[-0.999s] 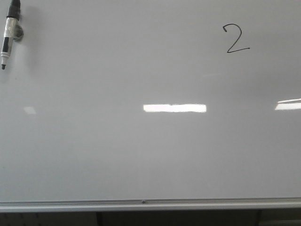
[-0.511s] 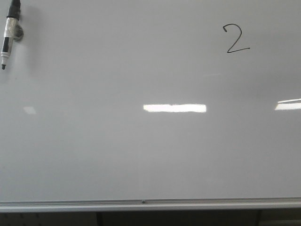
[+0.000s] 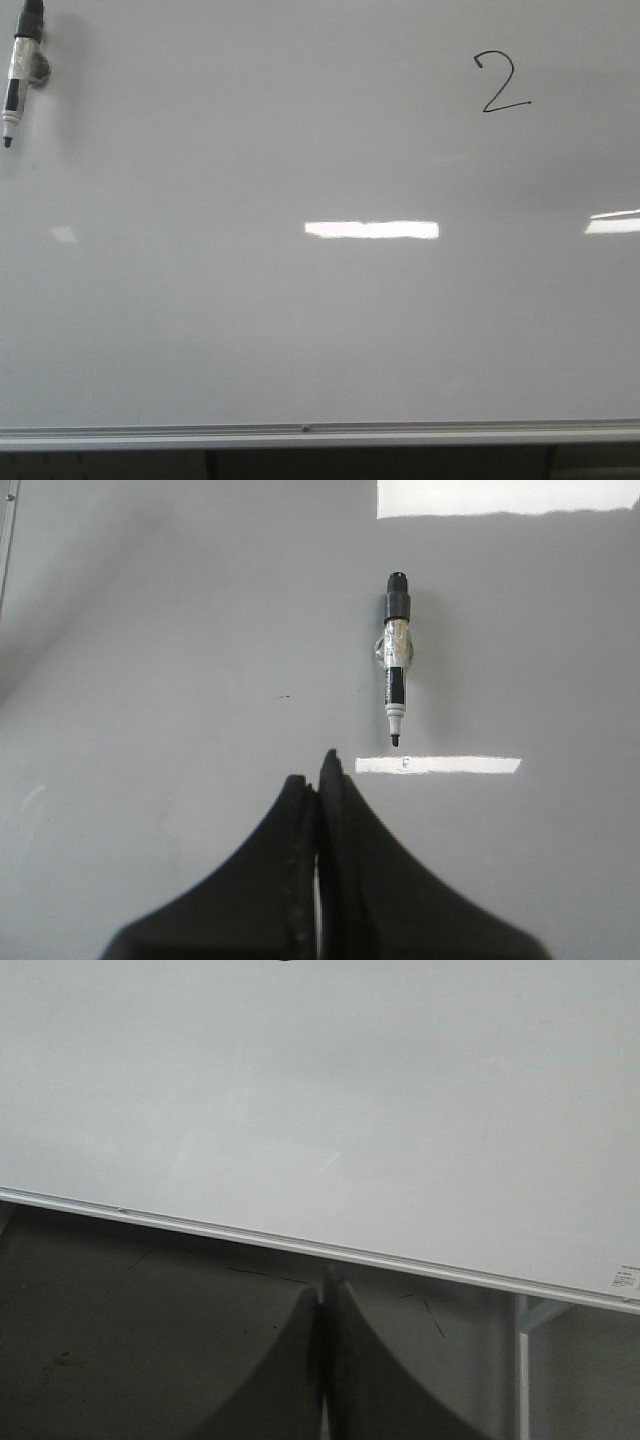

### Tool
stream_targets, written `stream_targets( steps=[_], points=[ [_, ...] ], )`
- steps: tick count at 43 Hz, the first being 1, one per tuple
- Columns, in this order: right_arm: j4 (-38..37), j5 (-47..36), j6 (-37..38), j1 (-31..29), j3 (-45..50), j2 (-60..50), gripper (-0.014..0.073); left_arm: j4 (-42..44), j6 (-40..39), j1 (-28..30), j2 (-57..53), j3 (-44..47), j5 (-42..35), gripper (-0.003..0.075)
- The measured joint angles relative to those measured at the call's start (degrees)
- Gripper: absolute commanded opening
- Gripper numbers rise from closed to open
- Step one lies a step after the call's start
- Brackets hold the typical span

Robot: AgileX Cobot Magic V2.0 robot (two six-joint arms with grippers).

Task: Write number 2 on whiteboard

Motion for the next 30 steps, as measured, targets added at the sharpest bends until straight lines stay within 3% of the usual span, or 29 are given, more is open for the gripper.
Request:
stream_targets(
  steps=[30],
  points=[
    [0.0, 0.0, 0.0, 0.0, 0.0, 0.0, -0.0068, -1.7, 0.1, 0.0, 0.0, 0.0, 0.1, -0.0020]
  ],
)
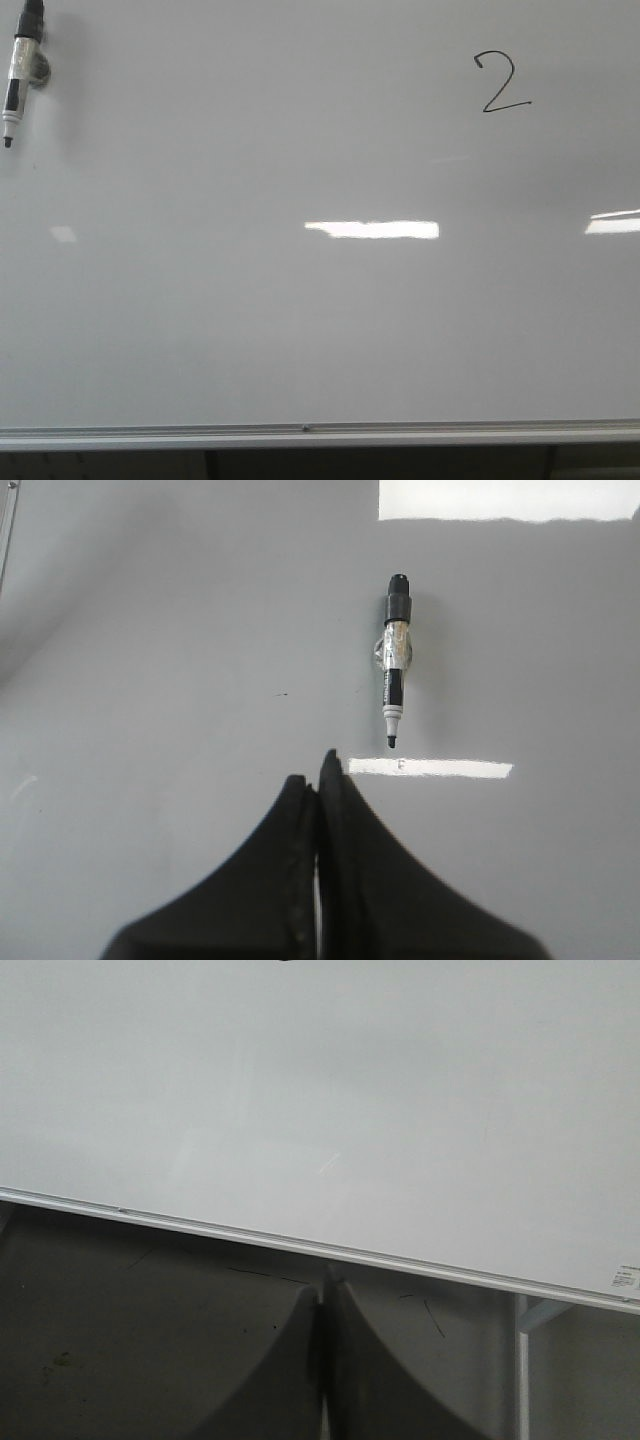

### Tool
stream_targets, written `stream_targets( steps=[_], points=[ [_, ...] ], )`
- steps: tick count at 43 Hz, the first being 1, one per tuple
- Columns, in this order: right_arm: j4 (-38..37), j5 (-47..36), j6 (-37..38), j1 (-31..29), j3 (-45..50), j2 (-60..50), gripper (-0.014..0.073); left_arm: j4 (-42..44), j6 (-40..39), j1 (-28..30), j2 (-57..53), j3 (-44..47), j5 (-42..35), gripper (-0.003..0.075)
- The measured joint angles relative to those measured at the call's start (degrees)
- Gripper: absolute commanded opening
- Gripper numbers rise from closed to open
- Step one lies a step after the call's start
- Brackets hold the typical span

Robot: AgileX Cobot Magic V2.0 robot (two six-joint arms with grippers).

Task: Write number 2 on whiteboard

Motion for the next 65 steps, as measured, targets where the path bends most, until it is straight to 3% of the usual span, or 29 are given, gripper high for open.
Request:
stream_targets(
  steps=[16, 35, 40, 51, 65],
  points=[
    [-1.1, -2.5, 0.0, -0.4, 2.1, -2.0, -0.0068, 0.0, 0.1, 0.0, 0.0, 0.0, 0.0, -0.0020],
    [-2.9, -42.8, 0.0, -6.5, 35.8, -22.1, -0.0068, -0.1, 0.1, 0.0, 0.0, 0.0, 0.0, -0.0020],
    [-2.9, -50.2, 0.0, -6.6, 43.5, -25.8, -0.0068, -0.1, 0.1, 0.0, 0.0, 0.0, 0.0, -0.0020],
    [-2.9, -59.8, 0.0, -6.6, 53.4, -29.6, -0.0068, -0.1, 0.1, 0.0, 0.0, 0.0, 0.1, -0.0020],
    [-2.9, -64.0, 0.0, -6.6, 54.3, -29.7, -0.0068, -0.1, 0.1, 0.0, 0.0, 0.0, 0.1, -0.0020]
  ],
)
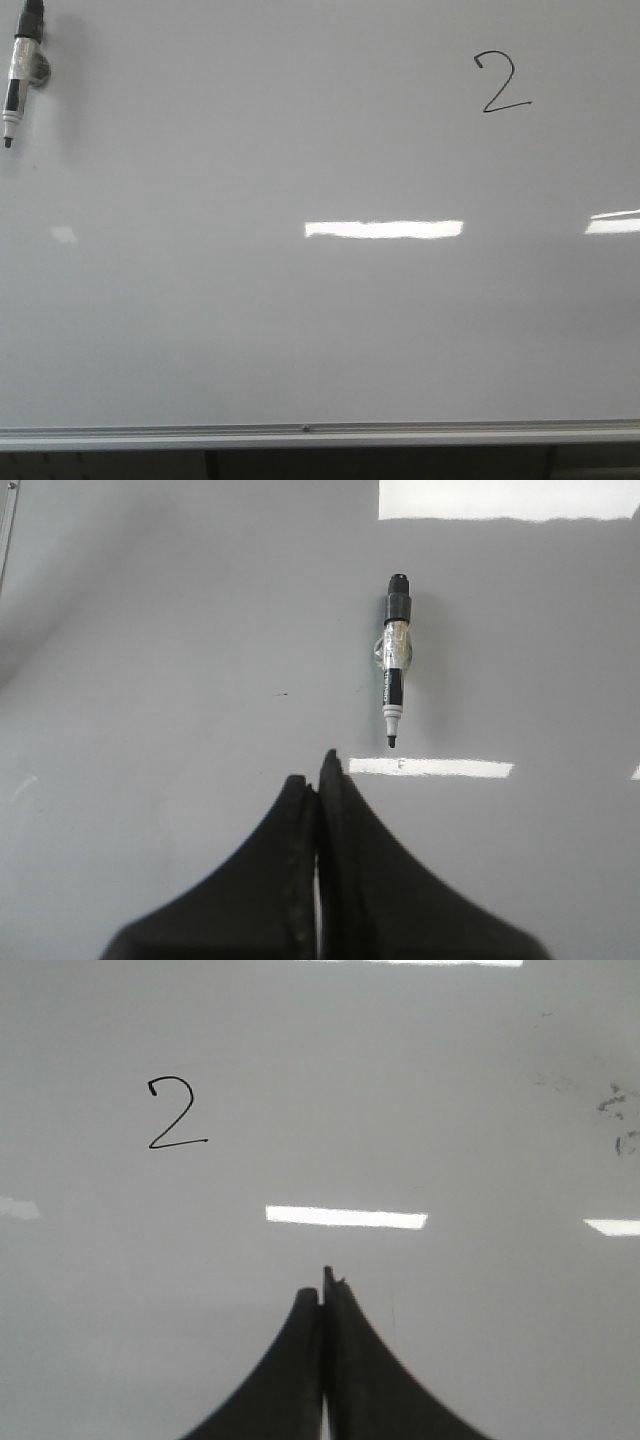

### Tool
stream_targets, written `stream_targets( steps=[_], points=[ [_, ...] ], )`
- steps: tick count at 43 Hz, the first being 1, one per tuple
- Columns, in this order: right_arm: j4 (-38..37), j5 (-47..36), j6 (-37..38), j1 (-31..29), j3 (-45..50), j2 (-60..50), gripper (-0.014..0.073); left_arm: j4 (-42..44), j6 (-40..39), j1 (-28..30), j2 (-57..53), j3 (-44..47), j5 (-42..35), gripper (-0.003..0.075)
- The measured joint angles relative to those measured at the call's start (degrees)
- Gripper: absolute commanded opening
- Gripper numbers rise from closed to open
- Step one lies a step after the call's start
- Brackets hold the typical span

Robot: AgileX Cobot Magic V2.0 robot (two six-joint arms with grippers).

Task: Write number 2 on whiteboard

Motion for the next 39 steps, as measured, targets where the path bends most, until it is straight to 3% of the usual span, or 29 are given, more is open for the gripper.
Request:
stream_targets(
  steps=[39],
  points=[
    [-0.1, -0.4, 1.0, 0.0, 0.0, -0.1, -0.0068, 0.0, 0.0, 0.0, 0.0, 0.0, 0.0, -0.0020]
  ],
)
